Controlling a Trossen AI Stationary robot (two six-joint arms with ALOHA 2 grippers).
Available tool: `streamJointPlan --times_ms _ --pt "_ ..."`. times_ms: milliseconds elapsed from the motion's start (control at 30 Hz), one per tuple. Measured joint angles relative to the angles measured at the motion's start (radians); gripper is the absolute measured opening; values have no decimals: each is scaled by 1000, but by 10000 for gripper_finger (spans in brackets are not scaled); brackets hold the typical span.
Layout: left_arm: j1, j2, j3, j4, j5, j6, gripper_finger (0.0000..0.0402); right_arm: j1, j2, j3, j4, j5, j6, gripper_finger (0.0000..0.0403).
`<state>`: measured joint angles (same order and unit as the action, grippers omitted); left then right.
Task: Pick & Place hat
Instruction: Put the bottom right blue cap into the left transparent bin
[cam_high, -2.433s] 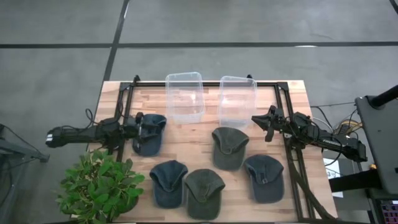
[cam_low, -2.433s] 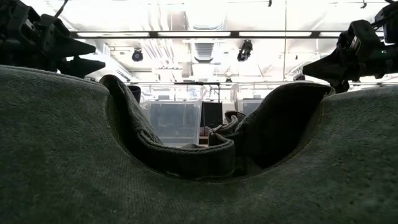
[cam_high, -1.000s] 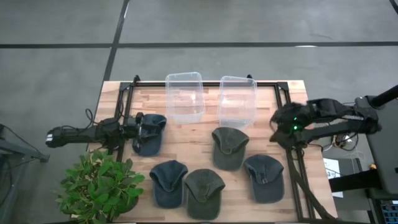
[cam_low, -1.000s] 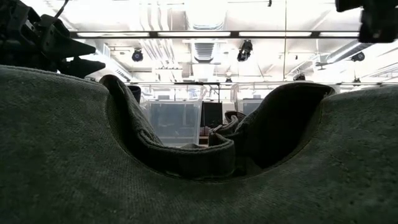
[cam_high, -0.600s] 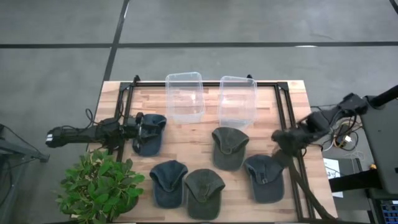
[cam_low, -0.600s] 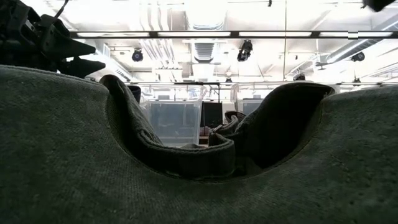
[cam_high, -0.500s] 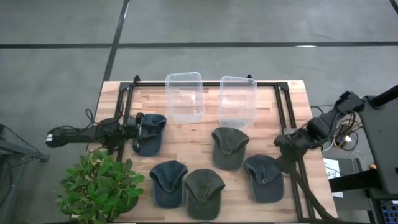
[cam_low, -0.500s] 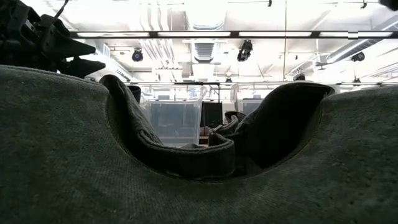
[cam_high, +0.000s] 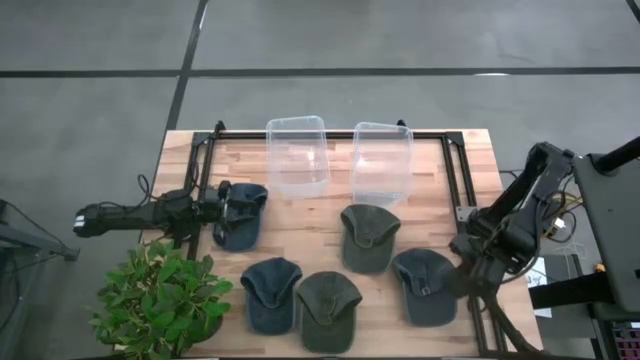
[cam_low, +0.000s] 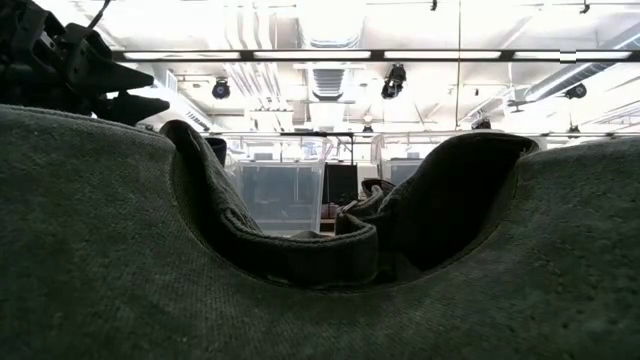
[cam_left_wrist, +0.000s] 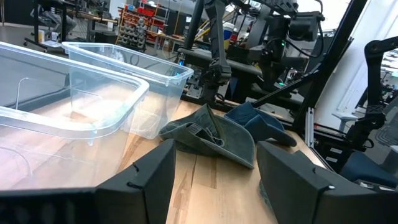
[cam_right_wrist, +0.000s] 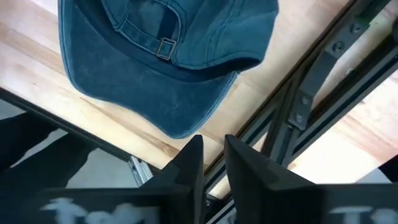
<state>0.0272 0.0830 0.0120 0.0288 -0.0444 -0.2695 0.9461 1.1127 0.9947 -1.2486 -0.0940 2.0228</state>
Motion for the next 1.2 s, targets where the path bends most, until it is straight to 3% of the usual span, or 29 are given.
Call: streamJointPlan --times_ms 467,833,1200 --pt "0 0 0 0 0 0 218 1 112 -2 26 -5 1 193" --pt "0 0 0 0 0 0 218 1 166 -18 37 -8 4 199" --pt "0 0 0 0 2 0 218 34 165 -149 171 -11 100 199"
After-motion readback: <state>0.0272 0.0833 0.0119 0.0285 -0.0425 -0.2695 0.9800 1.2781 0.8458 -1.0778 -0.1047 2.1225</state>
